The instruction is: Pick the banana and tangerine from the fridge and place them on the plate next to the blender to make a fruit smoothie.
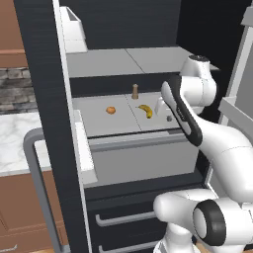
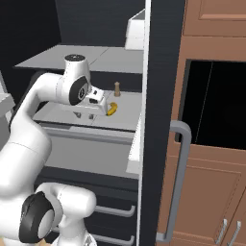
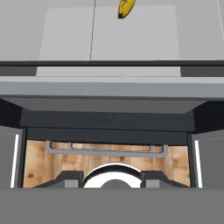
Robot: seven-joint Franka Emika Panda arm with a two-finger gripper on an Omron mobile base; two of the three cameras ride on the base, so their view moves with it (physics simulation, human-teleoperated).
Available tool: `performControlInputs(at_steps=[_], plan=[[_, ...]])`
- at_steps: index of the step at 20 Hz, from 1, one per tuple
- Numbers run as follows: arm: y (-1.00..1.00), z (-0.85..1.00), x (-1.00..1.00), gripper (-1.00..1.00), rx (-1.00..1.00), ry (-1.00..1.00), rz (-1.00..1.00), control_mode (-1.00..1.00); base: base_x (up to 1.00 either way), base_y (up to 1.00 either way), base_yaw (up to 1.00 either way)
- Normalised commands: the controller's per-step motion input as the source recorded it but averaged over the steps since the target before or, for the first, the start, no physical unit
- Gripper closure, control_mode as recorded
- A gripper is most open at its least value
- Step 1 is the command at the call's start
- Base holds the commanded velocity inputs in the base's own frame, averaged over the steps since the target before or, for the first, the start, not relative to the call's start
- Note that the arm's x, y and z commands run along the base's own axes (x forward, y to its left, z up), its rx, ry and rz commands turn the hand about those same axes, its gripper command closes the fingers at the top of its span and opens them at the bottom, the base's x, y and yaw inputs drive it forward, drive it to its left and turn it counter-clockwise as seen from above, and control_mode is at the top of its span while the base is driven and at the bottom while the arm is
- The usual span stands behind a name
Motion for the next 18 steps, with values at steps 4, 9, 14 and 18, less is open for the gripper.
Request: performControlInputs(at_steps=[4,9,14,18], plan=[[0.08,-0.15,0.04,-1.00,0.00,-0.01,0.00,-1.00,0.00,0.00,0.00],[0.07,-0.40,0.35,-1.00,0.01,-0.10,0.00,-1.00,0.00,0.00,0.00],[0.00,-0.22,0.53,-1.00,0.00,-0.13,0.00,-1.00,0.00,0.00,0.00],[0.01,-0.19,0.57,-1.00,0.00,-0.09,0.00,-1.00,0.00,0.00,0.00]])
